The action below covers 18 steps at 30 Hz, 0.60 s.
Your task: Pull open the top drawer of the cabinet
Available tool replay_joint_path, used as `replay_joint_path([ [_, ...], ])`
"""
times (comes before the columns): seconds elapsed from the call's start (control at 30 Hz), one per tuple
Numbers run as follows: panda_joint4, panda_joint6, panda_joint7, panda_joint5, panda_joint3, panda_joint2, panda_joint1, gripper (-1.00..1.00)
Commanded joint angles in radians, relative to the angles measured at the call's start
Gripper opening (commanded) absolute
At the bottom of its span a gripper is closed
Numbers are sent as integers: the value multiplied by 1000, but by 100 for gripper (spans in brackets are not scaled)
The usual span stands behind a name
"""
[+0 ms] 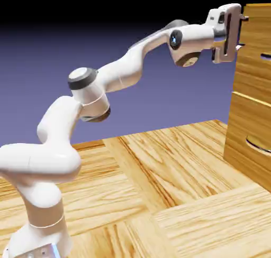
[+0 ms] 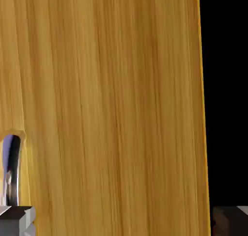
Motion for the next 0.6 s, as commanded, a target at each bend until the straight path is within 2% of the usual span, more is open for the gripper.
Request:
replay_joint_path([
  [0.0, 25, -6, -40, 39, 22, -12, -36, 0],
  [0.07, 80, -11, -90, 95, 53, -33, -104, 0],
  [0.47, 489, 75, 225, 1, -27, -119, -390, 0],
  [0.5, 489, 75, 225, 1, -27, -119, -390, -100],
  [0.57, 453, 65, 200, 16, -24, -118, -366, -100],
])
